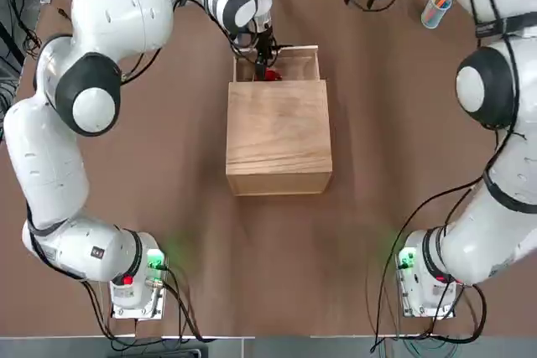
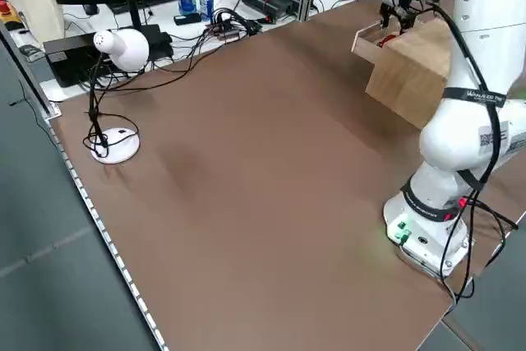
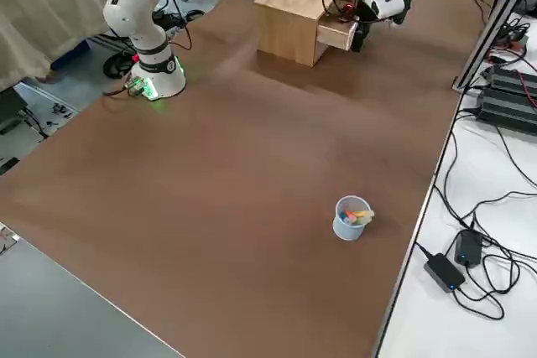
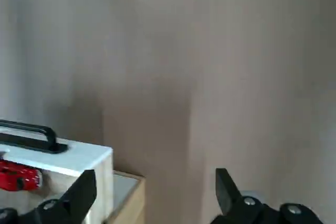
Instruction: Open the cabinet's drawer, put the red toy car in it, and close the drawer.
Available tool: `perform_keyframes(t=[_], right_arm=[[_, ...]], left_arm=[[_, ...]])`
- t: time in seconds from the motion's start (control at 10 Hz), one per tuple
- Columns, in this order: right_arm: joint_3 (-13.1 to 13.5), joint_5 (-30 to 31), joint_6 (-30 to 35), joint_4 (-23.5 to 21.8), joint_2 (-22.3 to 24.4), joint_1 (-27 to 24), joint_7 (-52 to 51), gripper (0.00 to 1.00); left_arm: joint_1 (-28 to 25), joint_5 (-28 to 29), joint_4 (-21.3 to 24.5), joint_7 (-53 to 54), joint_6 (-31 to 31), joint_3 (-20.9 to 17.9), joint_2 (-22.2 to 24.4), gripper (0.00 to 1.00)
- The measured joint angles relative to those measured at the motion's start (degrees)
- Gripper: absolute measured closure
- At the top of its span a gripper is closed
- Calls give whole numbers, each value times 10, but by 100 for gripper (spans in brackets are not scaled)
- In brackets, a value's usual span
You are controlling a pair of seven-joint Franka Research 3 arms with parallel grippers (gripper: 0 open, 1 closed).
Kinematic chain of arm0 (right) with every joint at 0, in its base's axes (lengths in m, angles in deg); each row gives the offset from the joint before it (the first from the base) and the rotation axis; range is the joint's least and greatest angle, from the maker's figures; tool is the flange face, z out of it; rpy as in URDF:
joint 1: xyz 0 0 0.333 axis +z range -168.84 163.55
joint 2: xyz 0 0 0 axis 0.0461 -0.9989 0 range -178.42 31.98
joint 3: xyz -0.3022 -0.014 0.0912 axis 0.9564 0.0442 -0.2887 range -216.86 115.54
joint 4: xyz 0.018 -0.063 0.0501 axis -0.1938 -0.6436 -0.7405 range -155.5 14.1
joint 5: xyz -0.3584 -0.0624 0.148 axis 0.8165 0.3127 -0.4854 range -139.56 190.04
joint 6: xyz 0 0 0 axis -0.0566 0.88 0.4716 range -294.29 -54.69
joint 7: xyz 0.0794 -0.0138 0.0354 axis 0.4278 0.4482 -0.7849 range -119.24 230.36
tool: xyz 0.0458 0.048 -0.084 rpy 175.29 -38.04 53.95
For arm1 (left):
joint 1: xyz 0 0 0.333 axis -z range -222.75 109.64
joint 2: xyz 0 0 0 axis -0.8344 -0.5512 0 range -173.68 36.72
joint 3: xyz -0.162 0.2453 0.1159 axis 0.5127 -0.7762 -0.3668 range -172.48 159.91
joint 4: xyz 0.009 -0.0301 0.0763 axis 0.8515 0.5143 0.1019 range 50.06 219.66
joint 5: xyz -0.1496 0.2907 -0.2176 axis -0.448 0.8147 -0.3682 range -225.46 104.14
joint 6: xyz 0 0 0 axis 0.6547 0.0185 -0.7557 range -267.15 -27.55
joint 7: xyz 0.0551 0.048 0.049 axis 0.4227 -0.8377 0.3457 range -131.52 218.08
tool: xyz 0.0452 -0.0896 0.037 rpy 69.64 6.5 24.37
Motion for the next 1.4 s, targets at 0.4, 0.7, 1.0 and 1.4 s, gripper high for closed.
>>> perform_keyframes(t=[0.4,0.7,1.0,1.4], right_arm=[[0,-120,-28,4,-42,6,0,11],[-2,-216,-59,5,-51,17,-1,42],[-3,-247,-97,5,-58,52,0,70],[-3,-251,-109,5,-84,78,-3,89]], left_arm=[[-14,1,-4,63,60,-18,75,5],[-42,-2,-3,191,91,-61,124,5],[-69,-50,37,364,104,-105,189,5],[-137,-105,115,632,106,-173,297,5]])
